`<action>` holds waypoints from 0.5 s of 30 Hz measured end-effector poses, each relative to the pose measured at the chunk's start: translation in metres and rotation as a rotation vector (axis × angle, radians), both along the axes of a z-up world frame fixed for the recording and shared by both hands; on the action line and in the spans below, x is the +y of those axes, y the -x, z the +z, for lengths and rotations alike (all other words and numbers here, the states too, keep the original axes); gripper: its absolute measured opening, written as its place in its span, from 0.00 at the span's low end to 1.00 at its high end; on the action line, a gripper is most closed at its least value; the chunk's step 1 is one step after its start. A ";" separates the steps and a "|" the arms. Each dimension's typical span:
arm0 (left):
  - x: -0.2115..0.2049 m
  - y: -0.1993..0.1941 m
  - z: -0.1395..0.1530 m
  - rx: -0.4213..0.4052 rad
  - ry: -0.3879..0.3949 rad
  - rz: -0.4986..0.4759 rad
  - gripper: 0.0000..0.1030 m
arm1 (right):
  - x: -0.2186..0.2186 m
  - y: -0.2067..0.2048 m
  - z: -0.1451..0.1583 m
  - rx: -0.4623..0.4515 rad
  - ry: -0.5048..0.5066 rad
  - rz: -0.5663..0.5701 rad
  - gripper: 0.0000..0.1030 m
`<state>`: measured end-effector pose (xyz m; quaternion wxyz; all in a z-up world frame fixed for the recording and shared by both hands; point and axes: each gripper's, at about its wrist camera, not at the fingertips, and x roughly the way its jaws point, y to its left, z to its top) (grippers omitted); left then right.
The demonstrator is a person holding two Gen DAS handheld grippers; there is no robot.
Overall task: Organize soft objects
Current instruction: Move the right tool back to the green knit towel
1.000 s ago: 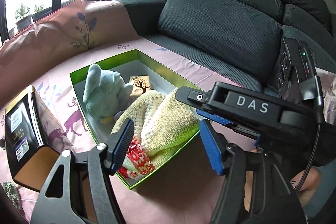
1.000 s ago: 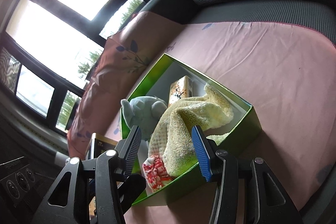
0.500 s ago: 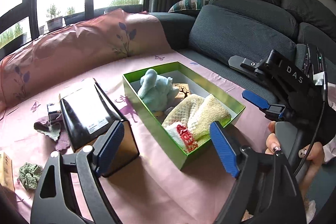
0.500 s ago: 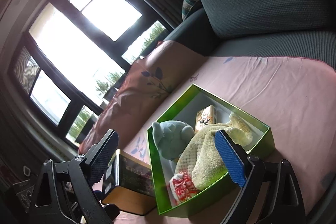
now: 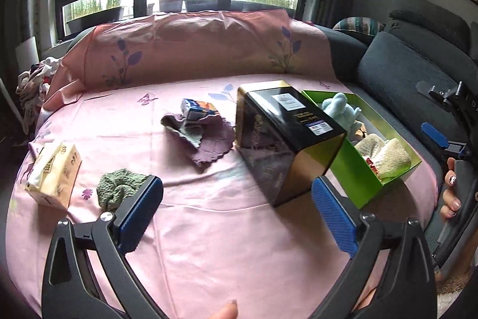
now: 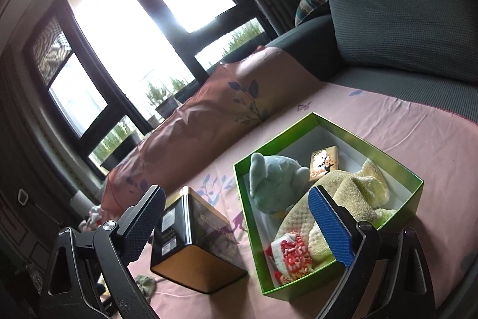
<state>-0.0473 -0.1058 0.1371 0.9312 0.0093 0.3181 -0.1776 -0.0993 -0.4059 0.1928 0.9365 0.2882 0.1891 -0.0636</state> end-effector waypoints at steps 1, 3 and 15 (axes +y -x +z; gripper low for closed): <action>0.012 -0.001 -0.002 -0.010 0.001 0.026 0.97 | 0.006 -0.002 0.001 0.002 0.012 0.014 0.94; 0.038 -0.005 -0.005 -0.009 0.007 0.076 0.97 | 0.018 -0.007 0.003 0.018 0.040 0.044 0.94; 0.155 -0.040 -0.026 0.063 0.139 0.353 0.97 | 0.096 -0.029 0.012 0.045 0.189 0.224 0.94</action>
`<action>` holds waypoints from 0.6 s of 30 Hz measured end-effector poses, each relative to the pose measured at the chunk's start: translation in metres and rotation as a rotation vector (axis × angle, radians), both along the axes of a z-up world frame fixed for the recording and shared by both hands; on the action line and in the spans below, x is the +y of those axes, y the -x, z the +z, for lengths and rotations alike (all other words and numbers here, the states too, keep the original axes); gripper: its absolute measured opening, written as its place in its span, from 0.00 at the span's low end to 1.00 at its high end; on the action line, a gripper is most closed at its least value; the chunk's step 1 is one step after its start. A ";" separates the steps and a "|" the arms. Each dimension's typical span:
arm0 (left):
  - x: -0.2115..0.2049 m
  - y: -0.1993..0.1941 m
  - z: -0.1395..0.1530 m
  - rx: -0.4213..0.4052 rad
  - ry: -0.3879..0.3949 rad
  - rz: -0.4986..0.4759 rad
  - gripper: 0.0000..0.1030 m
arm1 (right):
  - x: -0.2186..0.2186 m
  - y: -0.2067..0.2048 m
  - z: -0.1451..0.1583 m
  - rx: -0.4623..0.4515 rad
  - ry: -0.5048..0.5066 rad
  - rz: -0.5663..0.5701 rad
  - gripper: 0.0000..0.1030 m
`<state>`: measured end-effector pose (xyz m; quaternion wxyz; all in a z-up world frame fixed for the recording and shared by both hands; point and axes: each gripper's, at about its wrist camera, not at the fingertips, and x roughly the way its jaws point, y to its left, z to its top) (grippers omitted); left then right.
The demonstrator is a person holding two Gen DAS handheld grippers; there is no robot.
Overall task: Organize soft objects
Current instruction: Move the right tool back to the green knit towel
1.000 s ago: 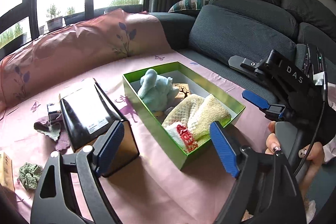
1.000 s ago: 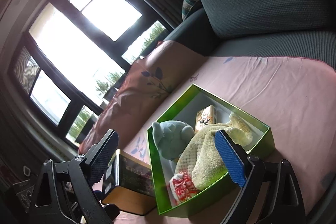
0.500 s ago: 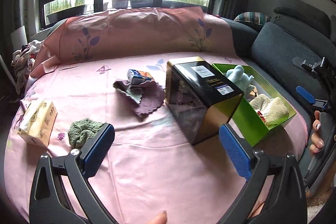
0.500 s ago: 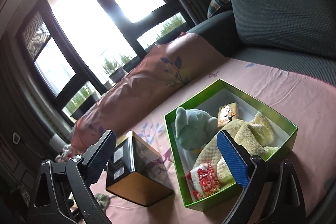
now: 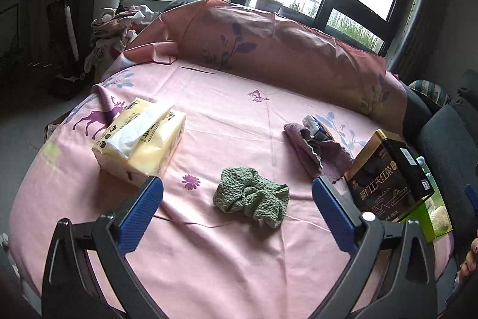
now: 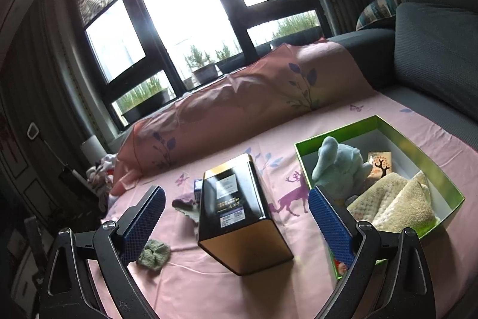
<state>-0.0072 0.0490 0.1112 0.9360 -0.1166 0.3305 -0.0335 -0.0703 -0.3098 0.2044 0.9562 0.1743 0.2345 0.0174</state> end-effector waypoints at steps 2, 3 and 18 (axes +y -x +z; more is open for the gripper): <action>0.011 0.000 -0.013 0.010 -0.020 0.008 0.97 | 0.019 -0.009 -0.004 0.031 0.033 0.027 0.94; 0.017 -0.001 -0.020 0.024 -0.019 0.014 0.97 | 0.029 -0.014 -0.006 0.053 0.050 0.038 0.94; 0.066 0.000 -0.038 0.142 -0.055 0.182 0.97 | 0.176 -0.079 -0.086 0.443 0.018 0.372 0.94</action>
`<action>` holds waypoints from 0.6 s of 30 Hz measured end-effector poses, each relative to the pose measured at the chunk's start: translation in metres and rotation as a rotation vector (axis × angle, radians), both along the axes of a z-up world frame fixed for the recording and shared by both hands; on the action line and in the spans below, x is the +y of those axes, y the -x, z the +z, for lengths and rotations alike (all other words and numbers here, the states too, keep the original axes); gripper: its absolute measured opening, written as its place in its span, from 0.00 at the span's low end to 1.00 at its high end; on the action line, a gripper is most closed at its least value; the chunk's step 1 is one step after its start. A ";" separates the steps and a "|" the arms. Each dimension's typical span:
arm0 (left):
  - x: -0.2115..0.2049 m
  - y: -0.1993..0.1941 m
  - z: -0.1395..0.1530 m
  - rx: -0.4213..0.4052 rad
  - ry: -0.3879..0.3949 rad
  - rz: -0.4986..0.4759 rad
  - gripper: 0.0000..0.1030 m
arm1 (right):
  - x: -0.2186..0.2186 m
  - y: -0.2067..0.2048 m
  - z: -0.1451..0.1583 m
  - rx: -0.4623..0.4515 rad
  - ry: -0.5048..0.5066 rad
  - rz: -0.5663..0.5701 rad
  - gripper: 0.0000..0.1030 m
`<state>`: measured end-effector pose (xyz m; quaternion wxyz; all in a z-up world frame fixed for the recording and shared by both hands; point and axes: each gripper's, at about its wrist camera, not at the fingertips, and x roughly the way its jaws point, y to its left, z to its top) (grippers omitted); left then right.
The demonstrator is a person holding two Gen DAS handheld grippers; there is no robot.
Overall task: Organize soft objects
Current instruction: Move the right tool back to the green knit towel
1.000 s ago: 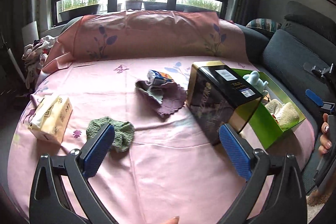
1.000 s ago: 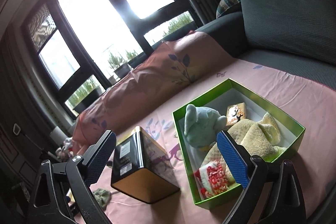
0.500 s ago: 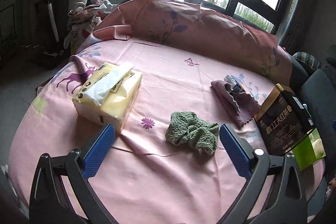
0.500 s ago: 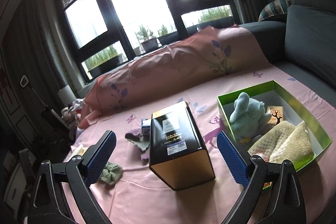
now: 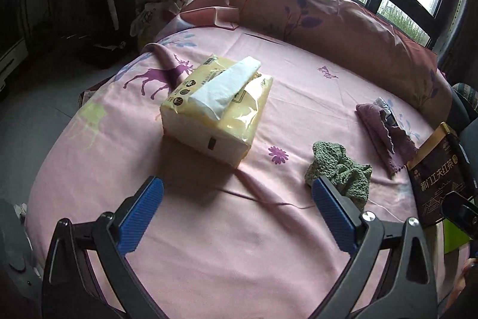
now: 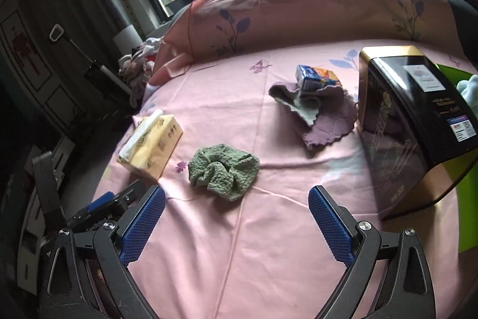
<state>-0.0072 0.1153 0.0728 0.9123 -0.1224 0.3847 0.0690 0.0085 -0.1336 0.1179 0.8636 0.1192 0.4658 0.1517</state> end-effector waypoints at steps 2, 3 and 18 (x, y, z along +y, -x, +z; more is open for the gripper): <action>0.008 0.004 0.003 -0.013 -0.014 0.031 0.97 | 0.013 -0.013 -0.013 0.066 -0.022 0.014 0.94; 0.012 0.005 0.004 -0.018 0.001 0.033 0.97 | 0.019 -0.019 -0.018 0.086 -0.019 0.012 0.94; 0.033 0.010 0.014 -0.045 0.074 0.044 0.97 | 0.087 -0.075 -0.063 0.104 0.237 -0.035 0.92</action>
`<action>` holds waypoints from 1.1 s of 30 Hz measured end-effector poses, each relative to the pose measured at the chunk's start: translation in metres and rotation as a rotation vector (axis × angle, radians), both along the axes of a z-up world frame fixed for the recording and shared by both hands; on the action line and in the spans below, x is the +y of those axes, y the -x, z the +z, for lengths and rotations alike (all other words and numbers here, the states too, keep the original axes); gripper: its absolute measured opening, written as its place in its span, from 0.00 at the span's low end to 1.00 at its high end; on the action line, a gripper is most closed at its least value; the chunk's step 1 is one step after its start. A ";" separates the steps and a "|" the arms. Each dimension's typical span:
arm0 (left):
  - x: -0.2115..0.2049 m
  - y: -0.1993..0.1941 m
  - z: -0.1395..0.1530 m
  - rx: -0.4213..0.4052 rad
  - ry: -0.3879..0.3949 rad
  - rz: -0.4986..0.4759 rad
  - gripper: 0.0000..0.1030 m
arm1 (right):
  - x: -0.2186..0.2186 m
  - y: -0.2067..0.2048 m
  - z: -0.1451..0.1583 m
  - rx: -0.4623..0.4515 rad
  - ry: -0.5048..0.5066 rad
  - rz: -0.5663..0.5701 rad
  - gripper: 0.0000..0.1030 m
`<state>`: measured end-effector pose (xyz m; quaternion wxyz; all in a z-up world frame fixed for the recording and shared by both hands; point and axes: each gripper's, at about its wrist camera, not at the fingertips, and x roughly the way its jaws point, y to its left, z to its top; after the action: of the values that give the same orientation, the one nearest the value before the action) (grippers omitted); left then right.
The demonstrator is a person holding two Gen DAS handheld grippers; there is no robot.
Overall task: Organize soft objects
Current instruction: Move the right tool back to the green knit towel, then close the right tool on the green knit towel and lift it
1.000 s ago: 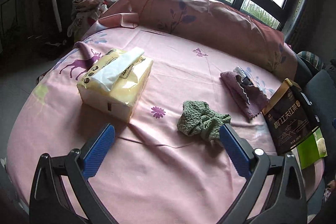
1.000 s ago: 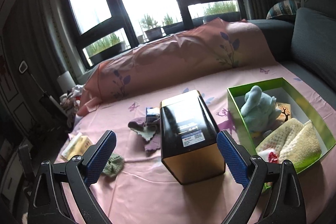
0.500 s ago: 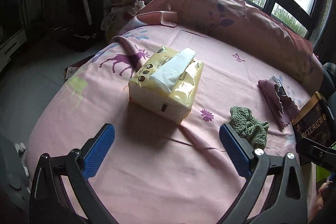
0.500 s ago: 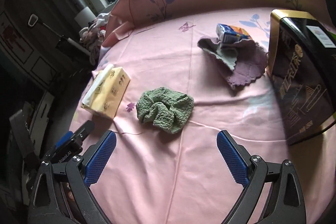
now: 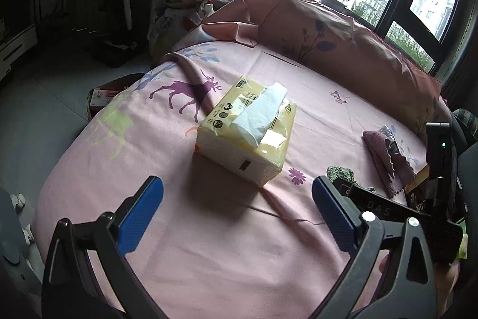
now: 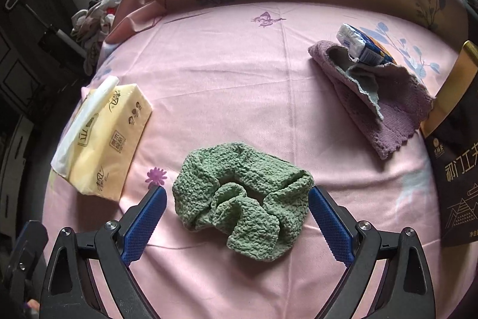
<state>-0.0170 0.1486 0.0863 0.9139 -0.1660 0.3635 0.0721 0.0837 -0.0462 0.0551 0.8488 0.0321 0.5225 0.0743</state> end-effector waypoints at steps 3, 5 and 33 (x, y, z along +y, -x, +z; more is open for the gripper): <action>-0.002 -0.002 -0.001 -0.001 0.028 -0.028 0.97 | 0.004 -0.002 -0.015 0.037 0.036 0.013 0.84; -0.004 -0.002 0.000 -0.003 0.032 -0.037 0.97 | 0.006 0.002 -0.014 -0.008 0.079 0.006 0.75; -0.065 -0.001 -0.009 -0.013 0.131 -0.287 0.96 | -0.085 0.084 0.023 0.030 -0.101 0.200 0.74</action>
<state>-0.0157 0.0833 0.0777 0.9045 -0.1718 0.3812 -0.0843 -0.0004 -0.1310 0.0785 0.8265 0.0238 0.5315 0.1842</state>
